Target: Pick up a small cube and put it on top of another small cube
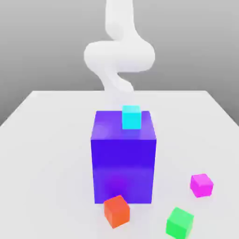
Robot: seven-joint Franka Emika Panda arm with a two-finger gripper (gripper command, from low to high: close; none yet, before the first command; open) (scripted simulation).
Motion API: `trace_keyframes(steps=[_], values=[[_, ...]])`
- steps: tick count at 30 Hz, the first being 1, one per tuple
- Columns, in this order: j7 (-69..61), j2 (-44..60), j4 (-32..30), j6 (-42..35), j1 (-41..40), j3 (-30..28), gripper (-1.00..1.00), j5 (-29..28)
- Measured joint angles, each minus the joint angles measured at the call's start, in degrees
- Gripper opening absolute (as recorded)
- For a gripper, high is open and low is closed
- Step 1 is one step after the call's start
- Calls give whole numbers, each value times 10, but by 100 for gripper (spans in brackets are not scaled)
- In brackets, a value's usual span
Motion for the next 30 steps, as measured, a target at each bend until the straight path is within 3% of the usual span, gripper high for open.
trace_keyframes(steps=[7, 14, 20, 26, 30], values=[[124, 151, -50, 62, -49, 126, 0, -87], [248, 300, -99, 122, -63, 213, 0, -175], [327, 416, -143, 180, -23, 248, 0, -212], [334, 495, -191, 256, 5, 293, 0, -151], [379, 545, -183, 292, 40, 255, 0, -203]])
